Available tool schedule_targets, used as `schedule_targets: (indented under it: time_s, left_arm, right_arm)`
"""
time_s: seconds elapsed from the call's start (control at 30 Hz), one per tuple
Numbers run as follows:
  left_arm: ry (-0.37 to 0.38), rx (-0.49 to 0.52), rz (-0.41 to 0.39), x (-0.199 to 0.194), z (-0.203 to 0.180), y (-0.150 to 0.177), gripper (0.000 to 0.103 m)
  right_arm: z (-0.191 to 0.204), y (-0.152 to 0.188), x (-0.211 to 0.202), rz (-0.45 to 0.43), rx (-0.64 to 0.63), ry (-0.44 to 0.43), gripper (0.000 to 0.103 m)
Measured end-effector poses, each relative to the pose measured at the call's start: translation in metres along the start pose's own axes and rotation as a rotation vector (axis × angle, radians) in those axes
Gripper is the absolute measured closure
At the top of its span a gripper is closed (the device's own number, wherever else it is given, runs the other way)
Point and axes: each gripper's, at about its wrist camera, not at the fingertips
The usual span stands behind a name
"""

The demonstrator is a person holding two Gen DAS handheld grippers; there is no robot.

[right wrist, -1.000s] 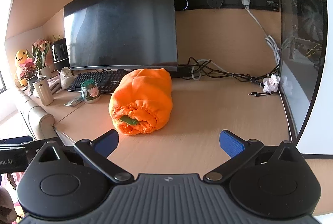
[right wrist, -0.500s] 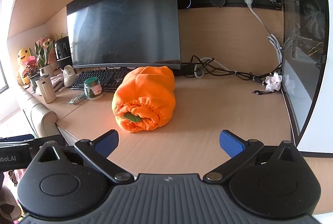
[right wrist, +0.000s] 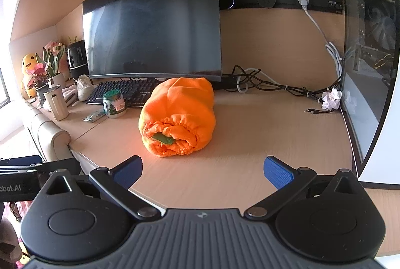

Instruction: Fold clothes

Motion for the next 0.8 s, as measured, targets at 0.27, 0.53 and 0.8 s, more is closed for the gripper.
schedule_targets:
  time_s: [0.27, 0.53, 0.8]
  left_arm:
    - [-0.009, 0.002, -0.015, 0.0, 0.004, -0.001, 0.0]
    - [-0.002, 0.015, -0.012, 0.002, 0.005, -0.001, 0.0]
    - [0.001, 0.021, 0.008, 0.005, 0.009, -0.001, 0.0]
  right_arm:
    - [0.006, 0.002, 0.004, 0.02, -0.013, 0.001, 0.0]
    - [0.009, 0.003, 0.004, 0.023, -0.013, 0.004, 0.0]
    - [0.015, 0.004, 0.004, 0.026, -0.015, 0.014, 0.0]
Point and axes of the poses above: each gripper's, at about its wrist camera, not at the fingertips, and x roughly the way its jaws point, z to its left, y to its underside, and after that the axes turned 9 degrees about -y, right-handed
